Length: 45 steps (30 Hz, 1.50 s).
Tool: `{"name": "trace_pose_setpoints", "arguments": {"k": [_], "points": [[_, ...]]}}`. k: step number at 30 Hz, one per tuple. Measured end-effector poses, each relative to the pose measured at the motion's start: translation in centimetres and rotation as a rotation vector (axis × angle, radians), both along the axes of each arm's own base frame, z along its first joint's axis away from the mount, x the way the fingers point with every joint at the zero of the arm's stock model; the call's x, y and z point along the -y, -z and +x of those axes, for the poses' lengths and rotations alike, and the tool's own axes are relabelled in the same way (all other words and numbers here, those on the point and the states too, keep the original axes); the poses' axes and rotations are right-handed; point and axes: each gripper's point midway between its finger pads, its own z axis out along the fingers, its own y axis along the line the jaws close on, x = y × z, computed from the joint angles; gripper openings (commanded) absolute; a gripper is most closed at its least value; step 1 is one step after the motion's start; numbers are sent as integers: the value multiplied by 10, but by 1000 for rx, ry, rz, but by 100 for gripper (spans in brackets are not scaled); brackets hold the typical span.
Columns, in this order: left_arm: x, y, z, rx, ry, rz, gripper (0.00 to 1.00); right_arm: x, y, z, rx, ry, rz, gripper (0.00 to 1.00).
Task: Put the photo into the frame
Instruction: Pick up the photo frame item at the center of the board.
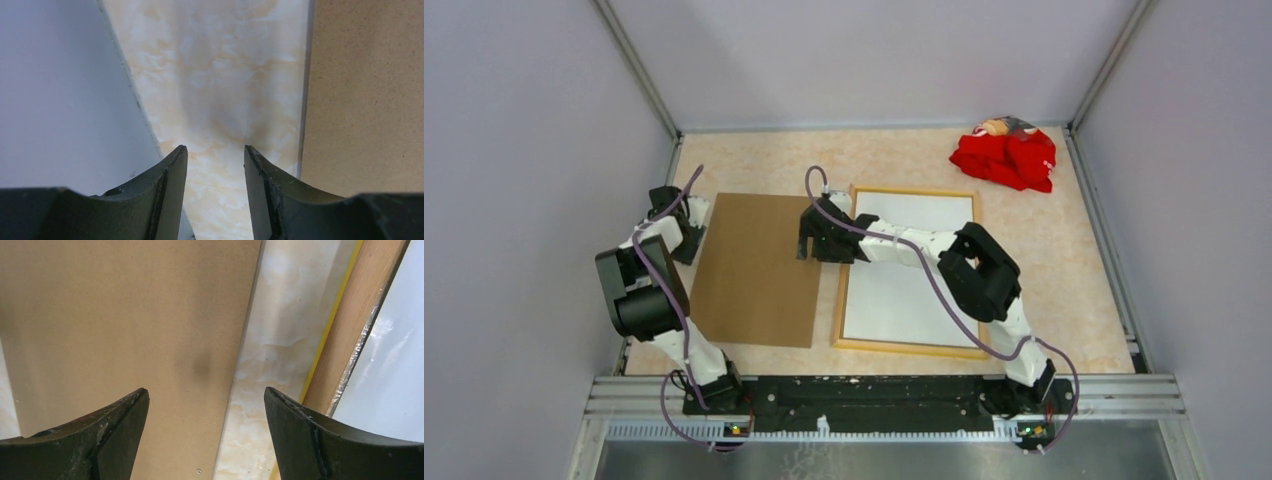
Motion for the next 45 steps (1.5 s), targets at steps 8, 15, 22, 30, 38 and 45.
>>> {"name": "trace_pose_setpoints", "arguments": {"k": [8,15,22,30,38,45], "points": [[6,12,2,1,-9,-41,48,-17,8,2,-37,18,60,84],[14,14,5,15,-3,-84,46,-29,5,4,-68,58,119,84],[29,16,12,28,39,-125,44,-40,3,4,-96,95,211,83],[30,17,12,10,43,-140,44,-34,-2,6,-135,130,376,78],[31,17,13,8,55,-144,43,-33,-7,3,-142,108,464,74],[26,17,19,24,66,-123,44,-38,-33,-6,-122,51,595,67]]}}
